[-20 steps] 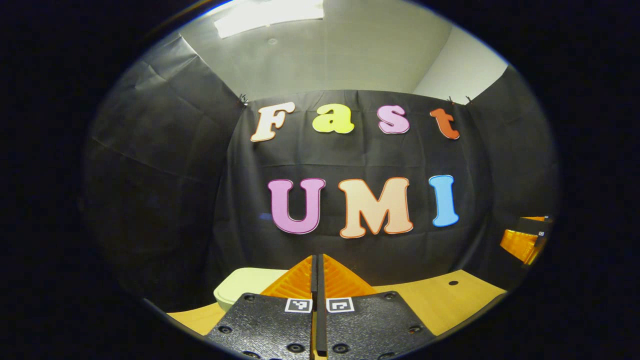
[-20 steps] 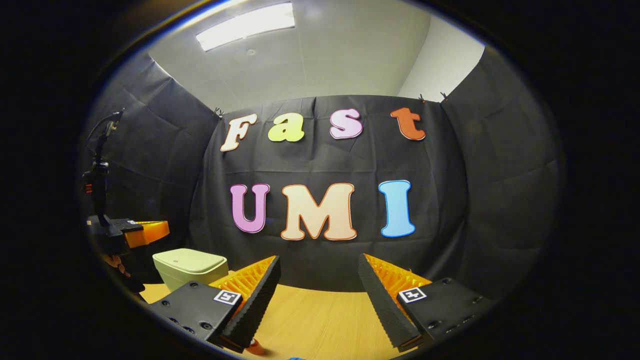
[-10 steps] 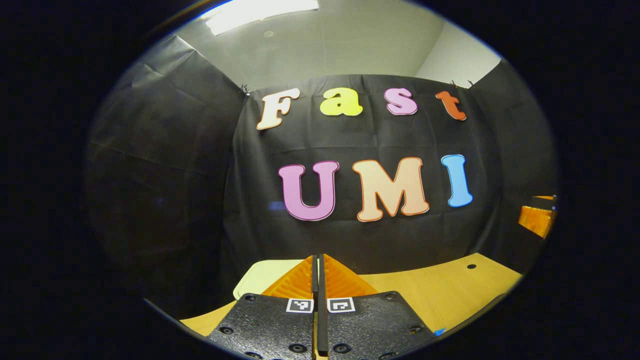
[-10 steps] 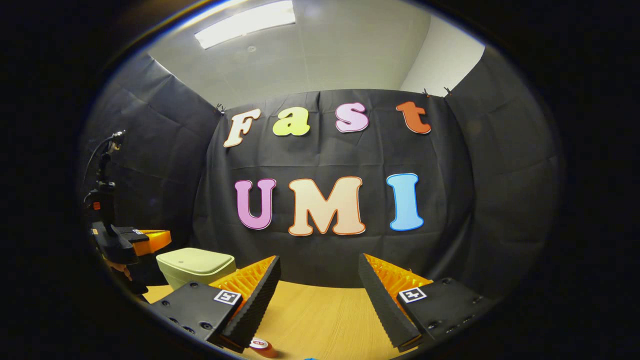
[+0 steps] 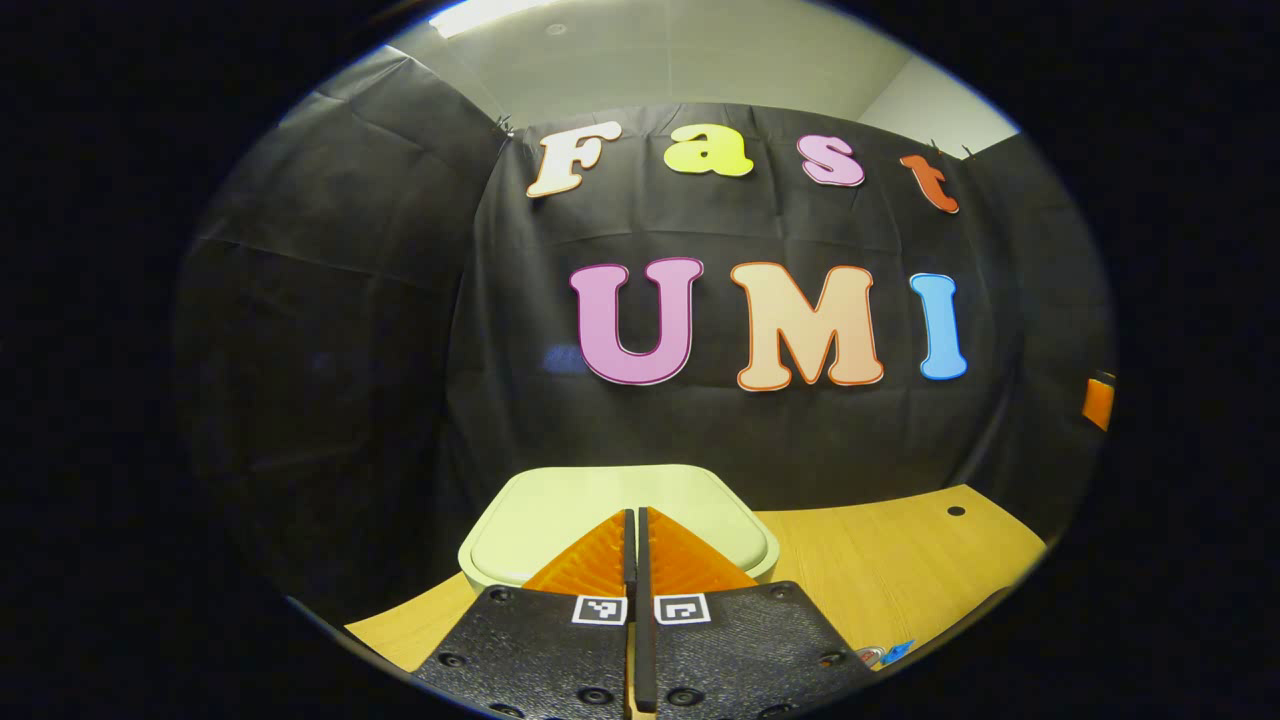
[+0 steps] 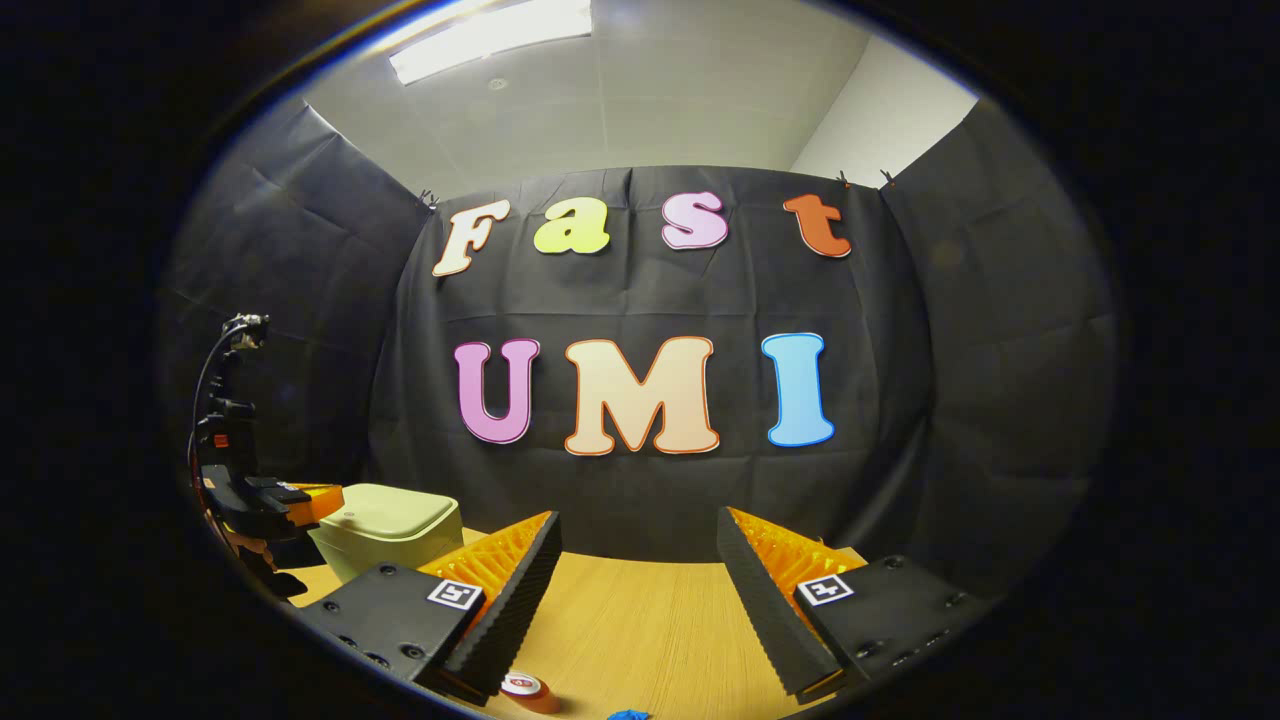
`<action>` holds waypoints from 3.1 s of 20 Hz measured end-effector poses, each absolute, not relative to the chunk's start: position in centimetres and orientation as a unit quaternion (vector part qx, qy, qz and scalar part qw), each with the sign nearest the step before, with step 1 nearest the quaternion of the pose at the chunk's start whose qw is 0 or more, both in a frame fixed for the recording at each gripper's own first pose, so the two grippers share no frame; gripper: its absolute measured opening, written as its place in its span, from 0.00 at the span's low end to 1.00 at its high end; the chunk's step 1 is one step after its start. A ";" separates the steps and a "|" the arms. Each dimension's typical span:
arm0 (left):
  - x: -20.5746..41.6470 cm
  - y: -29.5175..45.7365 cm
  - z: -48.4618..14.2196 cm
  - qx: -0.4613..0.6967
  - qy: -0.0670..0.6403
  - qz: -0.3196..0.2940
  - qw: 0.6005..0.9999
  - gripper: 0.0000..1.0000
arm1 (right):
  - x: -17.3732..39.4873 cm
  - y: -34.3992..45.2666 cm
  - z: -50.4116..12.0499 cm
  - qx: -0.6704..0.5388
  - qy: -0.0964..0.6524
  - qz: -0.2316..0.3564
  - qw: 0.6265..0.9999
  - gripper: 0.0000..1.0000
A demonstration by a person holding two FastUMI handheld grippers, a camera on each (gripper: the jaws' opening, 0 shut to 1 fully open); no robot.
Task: Press the lid of the desktop garbage bin to open it, pick up the crumpled paper on the desktop and throw it into the bin, then pick up the pop can on the desktop and drop it into the bin, and finally close the garbage bin lid.
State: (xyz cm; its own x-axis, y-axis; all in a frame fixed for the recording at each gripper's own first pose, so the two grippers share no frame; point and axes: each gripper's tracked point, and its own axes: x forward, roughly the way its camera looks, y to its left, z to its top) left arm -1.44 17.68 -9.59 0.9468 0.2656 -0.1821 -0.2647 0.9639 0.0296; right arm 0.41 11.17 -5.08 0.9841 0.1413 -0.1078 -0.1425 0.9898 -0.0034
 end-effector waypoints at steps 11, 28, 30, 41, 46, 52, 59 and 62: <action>-1.0 17.6 -10.9 -0.089 0.079 0.118 0.986 0.00 | 0.1 11.9 -5.7 -0.017 0.066 0.073 0.995 0.98; -1.5 12.7 -0.8 -0.028 -0.024 0.091 0.995 0.36 | 1.3 9.1 -7.1 0.008 0.082 0.117 0.990 0.98; -1.9 11.5 0.0 -0.012 -0.033 0.086 0.996 0.55 | 1.2 9.1 -8.6 0.010 0.098 0.125 0.987 0.98; -4.5 6.2 0.8 0.028 -0.021 0.074 0.997 0.92 | -1.3 9.0 -22.9 -0.031 0.230 0.176 0.956 0.98; -5.6 5.6 1.7 0.050 -0.022 0.084 0.995 0.92 | -3.2 9.1 -30.2 -0.046 0.303 0.198 0.931 0.99; -6.5 6.1 1.4 0.060 -0.007 0.107 0.992 0.94 | -6.5 8.5 -38.1 -0.079 0.378 0.221 0.895 0.99; -8.1 6.9 -0.3 0.076 0.022 0.136 0.988 0.92 | -9.5 9.2 -43.0 -0.069 0.449 0.250 0.855 0.97; -8.7 7.0 -0.8 0.075 0.026 0.147 0.986 0.93 | -9.7 9.9 -43.2 -0.060 0.452 0.262 0.851 0.19</action>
